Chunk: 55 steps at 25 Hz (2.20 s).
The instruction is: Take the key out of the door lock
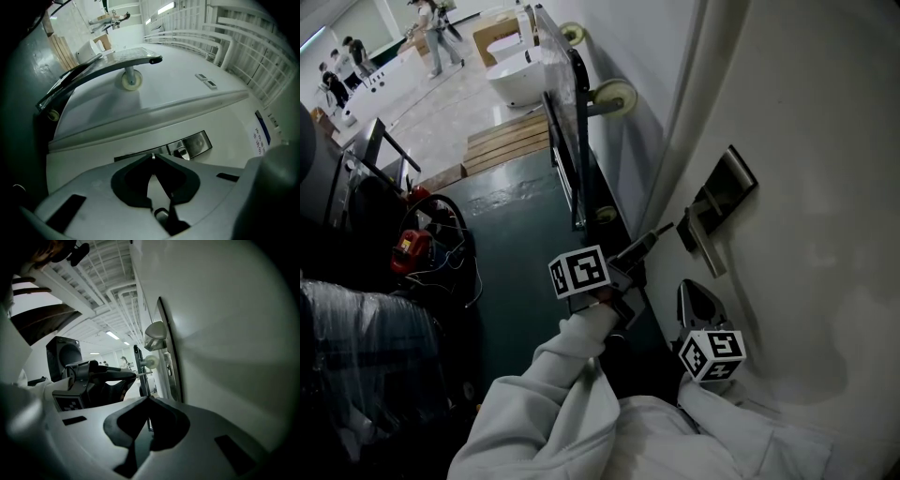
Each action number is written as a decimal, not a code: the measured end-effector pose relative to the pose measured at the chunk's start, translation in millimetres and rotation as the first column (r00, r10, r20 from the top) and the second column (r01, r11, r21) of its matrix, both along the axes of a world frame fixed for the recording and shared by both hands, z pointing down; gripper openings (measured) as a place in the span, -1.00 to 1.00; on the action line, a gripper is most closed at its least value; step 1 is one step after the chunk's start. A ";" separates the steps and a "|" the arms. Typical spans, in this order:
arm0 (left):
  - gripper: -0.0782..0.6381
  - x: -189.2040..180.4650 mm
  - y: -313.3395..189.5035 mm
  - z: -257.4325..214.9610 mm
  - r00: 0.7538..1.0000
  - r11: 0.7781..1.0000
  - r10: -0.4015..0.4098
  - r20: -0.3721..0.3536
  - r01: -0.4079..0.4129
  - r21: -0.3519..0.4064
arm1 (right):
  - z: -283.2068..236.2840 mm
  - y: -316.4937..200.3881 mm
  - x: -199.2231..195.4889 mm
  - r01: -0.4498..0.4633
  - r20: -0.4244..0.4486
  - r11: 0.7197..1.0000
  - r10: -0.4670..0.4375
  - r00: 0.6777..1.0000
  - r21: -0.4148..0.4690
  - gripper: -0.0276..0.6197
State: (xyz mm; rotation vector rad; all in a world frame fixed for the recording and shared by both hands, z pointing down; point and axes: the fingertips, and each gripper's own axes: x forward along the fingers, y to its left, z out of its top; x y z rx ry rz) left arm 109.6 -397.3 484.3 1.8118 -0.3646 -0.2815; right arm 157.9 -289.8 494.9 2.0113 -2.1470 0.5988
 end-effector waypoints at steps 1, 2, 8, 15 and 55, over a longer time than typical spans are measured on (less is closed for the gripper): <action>-0.71 -4.6 0.0 1.7 1.000 1.000 -0.009 0.008 0.009 0.004 | 0.3 -1.2 -2.2 0.007 0.001 1.000 -0.007 1.000 0.001 -0.75; -0.71 -9.7 0.0 3.5 1.000 1.000 -0.018 0.017 0.018 0.008 | 0.5 -2.4 -4.7 0.015 0.002 1.000 -0.015 1.000 0.003 -0.76; -0.71 -37.9 -3.2 5.3 0.995 0.995 -0.074 0.072 0.069 0.072 | -2.6 -12.6 -20.1 0.068 -0.001 0.997 -0.068 0.998 0.018 -0.76; -0.71 -82.5 -7.5 -2.4 0.960 0.959 -0.177 0.216 0.120 0.255 | -1.9 -21.9 -39.0 0.119 0.003 0.992 -0.120 0.993 0.030 -0.75; -0.71 -223.0 42.8 0.5 0.599 0.617 -0.666 0.444 0.108 0.780 | -25.4 -59.6 -94.3 0.350 -0.114 0.932 -0.340 0.934 0.096 -0.76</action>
